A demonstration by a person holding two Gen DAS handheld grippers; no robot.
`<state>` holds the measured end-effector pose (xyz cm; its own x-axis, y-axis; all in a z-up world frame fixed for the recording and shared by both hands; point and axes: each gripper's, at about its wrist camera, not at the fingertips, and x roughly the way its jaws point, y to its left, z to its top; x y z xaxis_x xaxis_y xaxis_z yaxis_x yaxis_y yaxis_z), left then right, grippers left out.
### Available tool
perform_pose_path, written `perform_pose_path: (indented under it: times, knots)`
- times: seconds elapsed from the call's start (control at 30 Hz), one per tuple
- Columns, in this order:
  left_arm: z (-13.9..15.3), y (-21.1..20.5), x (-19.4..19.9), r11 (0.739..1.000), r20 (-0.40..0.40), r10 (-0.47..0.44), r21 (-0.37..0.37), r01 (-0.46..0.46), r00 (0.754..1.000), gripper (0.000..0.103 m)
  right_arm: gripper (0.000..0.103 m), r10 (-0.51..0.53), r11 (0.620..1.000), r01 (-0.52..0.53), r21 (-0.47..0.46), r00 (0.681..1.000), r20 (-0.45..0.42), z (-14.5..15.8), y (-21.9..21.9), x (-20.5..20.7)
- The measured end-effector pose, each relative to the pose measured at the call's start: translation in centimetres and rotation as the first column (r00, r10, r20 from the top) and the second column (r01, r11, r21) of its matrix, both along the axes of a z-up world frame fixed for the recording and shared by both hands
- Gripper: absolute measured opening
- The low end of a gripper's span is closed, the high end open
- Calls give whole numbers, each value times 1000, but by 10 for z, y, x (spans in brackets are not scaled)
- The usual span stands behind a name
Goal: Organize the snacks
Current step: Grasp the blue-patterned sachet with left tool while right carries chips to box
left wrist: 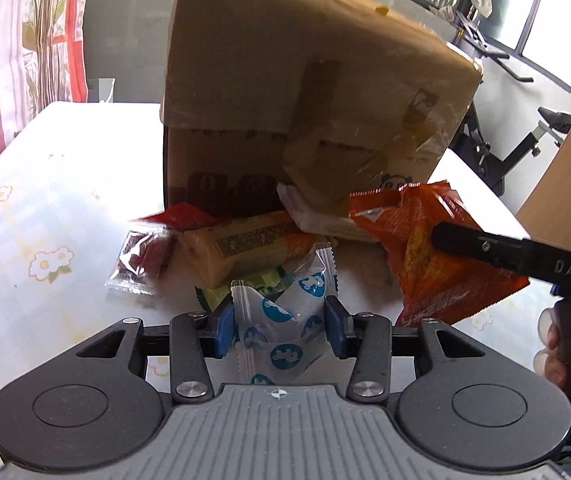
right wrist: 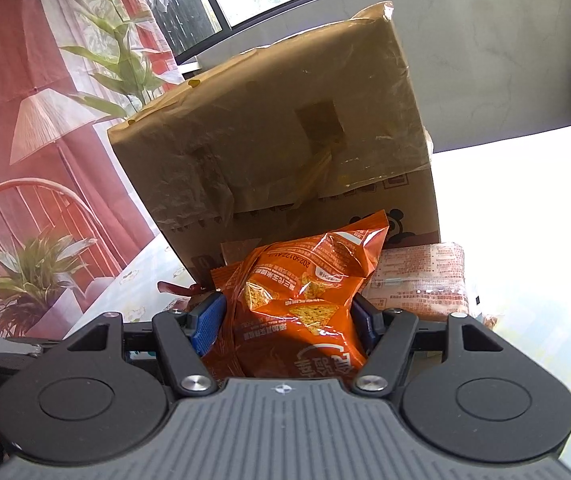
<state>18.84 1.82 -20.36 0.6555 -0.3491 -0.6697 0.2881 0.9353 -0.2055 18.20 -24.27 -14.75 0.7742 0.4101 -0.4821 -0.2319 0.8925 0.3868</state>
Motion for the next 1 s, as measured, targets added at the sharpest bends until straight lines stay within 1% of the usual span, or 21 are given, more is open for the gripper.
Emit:
perform_pose_path:
  times: [0.13,0.23,0.3,0.47,0.53,0.6,0.63,0.7,0.73,0.8,0.93,1.0]
  knots:
    - [33,5,-5,1000,84,4,-24,-2,996,48,67,5,1000,-4,-4,999,35,7,0,-3]
    - [59,7,-6,999,160,3,-37,3,987,48,67,16,1000,-14,-20,996,84,20,-1,-7]
    - [78,6,-4,999,219,3,-35,5,976,48,67,19,999,-14,-40,991,133,32,-4,-12]
    - [130,2,13,996,343,-6,-77,35,939,48,67,11,998,2,-56,971,241,64,-15,-21]
    - [146,-7,28,997,381,-22,-54,46,924,48,67,1,998,17,-61,962,274,75,-20,-21]
    - [161,-18,44,999,428,-33,-12,42,903,48,67,-11,997,32,-63,953,304,87,-24,-18]
    - [167,-21,53,999,440,-35,3,38,897,48,67,-18,997,39,-60,948,318,93,-26,-16]
    - [173,-27,73,999,441,-33,14,30,897,48,67,-29,997,52,-58,940,339,105,-29,-8]
    - [175,-31,85,1000,433,-27,15,22,901,48,67,-31,997,56,-60,935,354,112,-30,-5]
    - [174,-37,106,1000,411,-11,18,4,912,48,67,-26,996,57,-71,924,383,126,-32,6]
    - [167,-46,144,996,339,71,19,-82,938,49,67,-16,991,72,-115,904,427,150,-31,35]
    - [161,-48,159,994,305,92,23,-104,948,51,67,-19,989,79,-123,904,427,156,-28,56]
